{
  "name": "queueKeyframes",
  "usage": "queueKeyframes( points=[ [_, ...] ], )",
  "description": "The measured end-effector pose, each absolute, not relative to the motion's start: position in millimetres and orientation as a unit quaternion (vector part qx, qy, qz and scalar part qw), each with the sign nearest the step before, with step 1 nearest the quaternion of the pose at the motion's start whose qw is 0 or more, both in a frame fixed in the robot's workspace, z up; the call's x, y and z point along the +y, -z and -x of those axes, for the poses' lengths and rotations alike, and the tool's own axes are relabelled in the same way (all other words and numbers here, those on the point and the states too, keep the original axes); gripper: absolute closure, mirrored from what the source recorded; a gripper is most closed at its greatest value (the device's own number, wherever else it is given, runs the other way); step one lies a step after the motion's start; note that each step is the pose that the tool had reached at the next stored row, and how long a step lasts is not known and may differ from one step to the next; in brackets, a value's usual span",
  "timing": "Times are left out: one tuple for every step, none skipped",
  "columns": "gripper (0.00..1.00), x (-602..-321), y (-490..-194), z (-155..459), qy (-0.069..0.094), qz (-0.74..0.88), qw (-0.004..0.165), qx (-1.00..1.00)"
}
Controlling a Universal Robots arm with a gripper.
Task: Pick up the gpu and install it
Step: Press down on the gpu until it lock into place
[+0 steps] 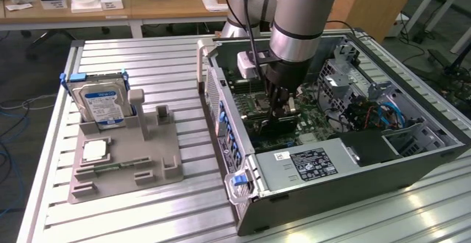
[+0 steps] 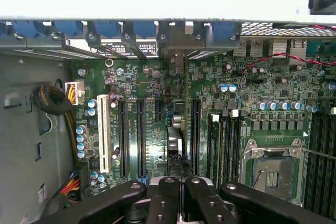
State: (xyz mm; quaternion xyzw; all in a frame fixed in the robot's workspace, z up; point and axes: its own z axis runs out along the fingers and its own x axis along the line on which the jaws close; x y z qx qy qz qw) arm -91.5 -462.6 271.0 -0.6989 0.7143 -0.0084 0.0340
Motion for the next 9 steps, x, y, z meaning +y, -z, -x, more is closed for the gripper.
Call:
queueKeyframes(
  points=[
    [0.89,-462.6,-271.0,91.5,0.008,0.699,0.034,0.714],
    [0.89,-462.6,-271.1,92.5,0.008,0.699,0.034,0.714],
    [0.89,-462.6,-271.1,92.6,0.008,0.699,0.034,0.714],
    [0.89,-462.6,-271.1,92.6,0.008,0.699,0.033,0.714],
    [0.89,-462.6,-271.1,92.6,0.007,0.7,0.033,0.713],
    [0.89,-462.6,-271.1,92.6,0.007,0.701,0.032,0.713],
    [0.89,-462.6,-271.1,92.6,0.006,0.702,0.032,0.712],
    [0.89,-462.6,-271.1,92.6,0.006,0.702,0.032,0.712],
    [0.89,-462.6,-271.1,92.6,0.006,0.702,0.032,0.712]
  ],
)
